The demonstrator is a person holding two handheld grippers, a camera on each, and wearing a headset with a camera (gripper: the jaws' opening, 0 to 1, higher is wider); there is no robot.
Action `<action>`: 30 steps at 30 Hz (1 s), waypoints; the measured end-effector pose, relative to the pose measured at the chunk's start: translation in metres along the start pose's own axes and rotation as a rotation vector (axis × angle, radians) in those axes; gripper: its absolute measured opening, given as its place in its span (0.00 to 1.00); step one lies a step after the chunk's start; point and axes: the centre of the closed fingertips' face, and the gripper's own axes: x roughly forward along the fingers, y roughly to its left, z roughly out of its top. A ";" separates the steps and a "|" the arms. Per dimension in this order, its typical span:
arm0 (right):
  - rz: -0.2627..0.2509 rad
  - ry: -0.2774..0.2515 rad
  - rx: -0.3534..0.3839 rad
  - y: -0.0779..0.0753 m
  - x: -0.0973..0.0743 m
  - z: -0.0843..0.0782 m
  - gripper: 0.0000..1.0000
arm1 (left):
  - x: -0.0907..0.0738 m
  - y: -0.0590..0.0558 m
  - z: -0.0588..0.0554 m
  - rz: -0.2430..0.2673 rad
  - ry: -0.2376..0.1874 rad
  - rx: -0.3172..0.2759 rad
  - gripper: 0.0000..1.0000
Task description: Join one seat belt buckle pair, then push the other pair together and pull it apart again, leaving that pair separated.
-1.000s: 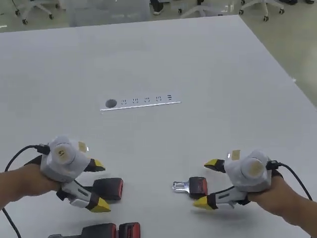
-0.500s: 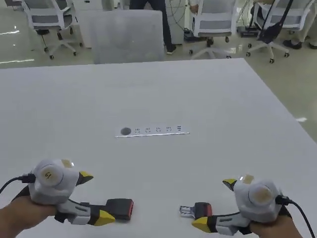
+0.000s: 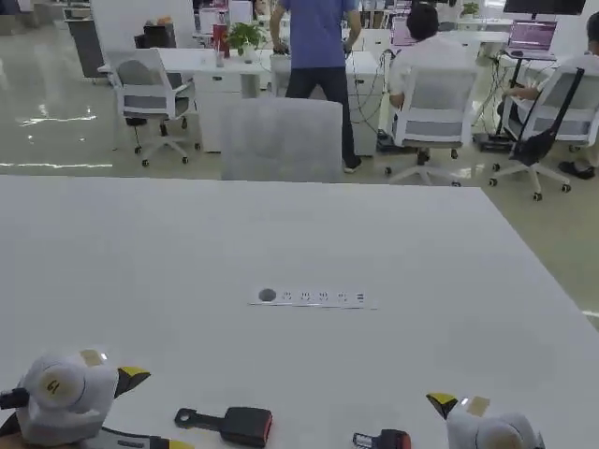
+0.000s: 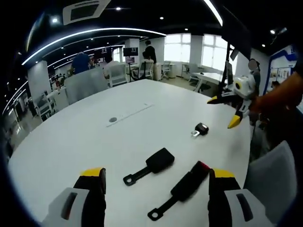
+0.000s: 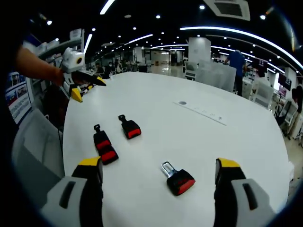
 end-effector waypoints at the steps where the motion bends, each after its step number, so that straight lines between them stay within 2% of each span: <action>1: 0.002 -0.002 -0.004 0.005 -0.002 0.001 1.00 | -0.007 -0.002 -0.001 0.003 -0.011 -0.006 0.92; 5: 0.011 -0.022 -0.012 0.018 -0.010 0.005 1.00 | -0.027 -0.005 -0.006 0.008 -0.047 -0.031 0.92; 11: -0.024 -0.032 -0.013 0.033 -0.022 0.011 1.00 | -0.053 -0.004 -0.016 0.026 -0.116 -0.080 0.91; 12: -0.032 -0.035 -0.012 0.036 -0.024 0.013 1.00 | -0.056 -0.003 -0.020 0.028 -0.115 -0.083 0.91; 15: -0.047 -0.036 -0.019 0.042 -0.028 0.013 1.00 | -0.063 -0.008 -0.024 0.031 -0.127 -0.085 0.92; 23: -0.087 -0.022 -0.007 0.062 -0.039 -0.002 1.00 | -0.078 -0.022 -0.034 0.027 -0.169 -0.100 0.93; 30: -0.102 -0.022 -0.006 0.080 -0.048 -0.008 1.00 | -0.090 -0.024 -0.045 0.037 -0.182 -0.130 0.93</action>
